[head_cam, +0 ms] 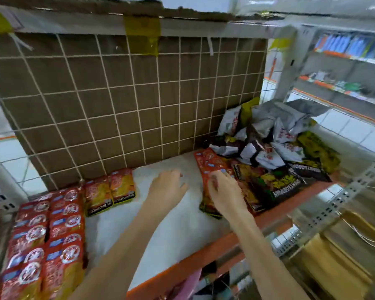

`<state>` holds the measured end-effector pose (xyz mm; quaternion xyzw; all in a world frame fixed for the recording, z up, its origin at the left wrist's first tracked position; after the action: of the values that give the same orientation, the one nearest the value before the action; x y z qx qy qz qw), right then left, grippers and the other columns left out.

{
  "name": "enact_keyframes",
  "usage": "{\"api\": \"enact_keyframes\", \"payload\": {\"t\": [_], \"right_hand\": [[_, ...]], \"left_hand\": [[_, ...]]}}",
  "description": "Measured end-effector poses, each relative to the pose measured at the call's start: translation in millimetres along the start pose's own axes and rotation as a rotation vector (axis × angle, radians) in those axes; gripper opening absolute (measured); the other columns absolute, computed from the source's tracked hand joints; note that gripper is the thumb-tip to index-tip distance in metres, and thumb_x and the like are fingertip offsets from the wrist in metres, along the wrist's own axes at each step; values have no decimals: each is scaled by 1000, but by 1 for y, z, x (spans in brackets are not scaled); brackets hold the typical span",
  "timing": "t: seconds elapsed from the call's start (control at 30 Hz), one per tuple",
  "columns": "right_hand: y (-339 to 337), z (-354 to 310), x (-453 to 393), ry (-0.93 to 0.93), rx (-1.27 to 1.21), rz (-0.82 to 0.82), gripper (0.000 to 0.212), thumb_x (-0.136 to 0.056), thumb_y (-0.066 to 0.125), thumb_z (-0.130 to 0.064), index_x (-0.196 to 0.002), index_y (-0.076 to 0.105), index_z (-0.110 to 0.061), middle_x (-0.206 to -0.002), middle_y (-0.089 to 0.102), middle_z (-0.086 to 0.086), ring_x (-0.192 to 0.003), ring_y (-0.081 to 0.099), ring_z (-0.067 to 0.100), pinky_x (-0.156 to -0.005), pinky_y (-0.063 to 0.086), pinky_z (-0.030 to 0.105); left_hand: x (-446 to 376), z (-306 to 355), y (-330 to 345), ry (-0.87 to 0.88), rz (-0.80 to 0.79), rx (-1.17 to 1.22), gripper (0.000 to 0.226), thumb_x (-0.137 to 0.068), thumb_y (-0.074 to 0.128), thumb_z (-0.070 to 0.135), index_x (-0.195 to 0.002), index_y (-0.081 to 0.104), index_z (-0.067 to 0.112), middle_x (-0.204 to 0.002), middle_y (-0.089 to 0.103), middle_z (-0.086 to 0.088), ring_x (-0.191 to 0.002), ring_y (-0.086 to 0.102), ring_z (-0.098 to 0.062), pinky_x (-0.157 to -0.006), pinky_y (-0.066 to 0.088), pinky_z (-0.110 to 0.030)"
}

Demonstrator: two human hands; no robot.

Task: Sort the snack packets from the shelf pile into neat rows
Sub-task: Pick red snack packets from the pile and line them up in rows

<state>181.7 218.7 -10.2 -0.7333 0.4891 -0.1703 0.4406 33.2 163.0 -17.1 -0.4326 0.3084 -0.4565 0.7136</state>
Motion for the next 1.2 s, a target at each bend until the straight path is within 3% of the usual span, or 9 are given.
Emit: {"api": "enact_keyframes", "payload": {"t": [0.17, 0.37, 0.6, 0.73, 0.83, 0.93, 1.03, 1.1, 1.2], "right_hand": [[-38, 72, 15, 258, 149, 9, 24, -96, 45, -12, -115, 58, -6, -117, 59, 11, -108, 54, 29, -87, 46, 37], [-29, 98, 8, 223, 426, -102, 33, -101, 36, -24, -122, 53, -5, -130, 46, 13, -123, 39, 28, -97, 40, 36], [-16, 107, -3, 423, 431, -362, 41, -102, 37, -30, -129, 48, -2, -152, 11, 16, -139, 12, 35, -105, 33, 44], [-21, 108, -8, 512, 329, -365, 53, -96, 50, -38, -134, 42, -2, -152, 10, 19, -140, 12, 37, -106, 32, 43], [-19, 110, -9, 512, 257, -363, 44, -86, 63, -45, -108, 55, -8, -145, 27, 20, -133, 27, 37, -97, 38, 40], [-17, 108, -9, 483, 164, -319, 37, -80, 68, -37, -71, 40, -15, -109, 50, 14, -103, 48, 28, -75, 40, 33], [-20, 106, -10, 490, 70, -282, 30, -76, 72, -24, -88, 49, -8, -102, 55, 10, -96, 57, 29, -72, 48, 33], [-19, 107, -7, 532, 7, -297, 43, -74, 75, -22, -103, 51, -2, -104, 58, 12, -95, 60, 30, -76, 54, 36], [-19, 109, -5, 519, -54, -303, 24, -78, 72, -15, -75, 50, -5, -76, 54, 7, -68, 57, 21, -58, 49, 31]], "left_hand": [[-6, 73, 47, 83, -77, 0, 45, -93, 49, 40, -126, 45, 9, -124, 48, -10, -113, 52, -28, -89, 43, -37], [-13, 84, 75, 39, -123, -109, 48, -94, 51, 23, -132, 36, -1, -131, 39, -22, -112, 51, -34, -93, 42, -35], [-23, 74, 78, -69, -128, 124, 58, -88, 61, 28, -130, 36, -4, -125, 46, -21, -111, 52, -37, -91, 44, -38], [-22, 73, 79, -47, -56, 304, 59, -79, 69, 30, -122, 43, -2, -113, 53, -17, -101, 57, -35, -85, 50, -39], [-19, 71, 74, -30, 19, 333, 55, -75, 71, 31, -116, 46, 4, -109, 57, -11, -97, 59, -30, -80, 51, -38], [-13, 71, 72, -47, 19, 343, 50, -81, 69, 21, -117, 40, 2, -113, 57, -17, -102, 57, -35, -82, 48, -39], [-13, 71, 76, -51, -12, 377, 45, -84, 66, 18, -118, 39, 2, -113, 60, -17, -101, 58, -35, -75, 43, -31], [-15, 72, 76, -52, -32, 444, 45, -86, 64, 18, -121, 40, 2, -113, 60, -15, -102, 58, -34, -74, 40, -27], [-15, 71, 73, -51, -51, 596, 38, -89, 61, 24, -121, 46, 8, -113, 62, -7, -104, 59, -28, -82, 47, -30]]}}
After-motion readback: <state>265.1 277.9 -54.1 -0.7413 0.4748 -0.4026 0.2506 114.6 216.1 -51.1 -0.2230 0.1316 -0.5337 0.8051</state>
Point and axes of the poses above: each hand's wrist, its own x-axis away from the middle knuckle, its own y-axis out of the palm, z = x × y, the point moved 9 cm from there along -x, towards the middle knuckle
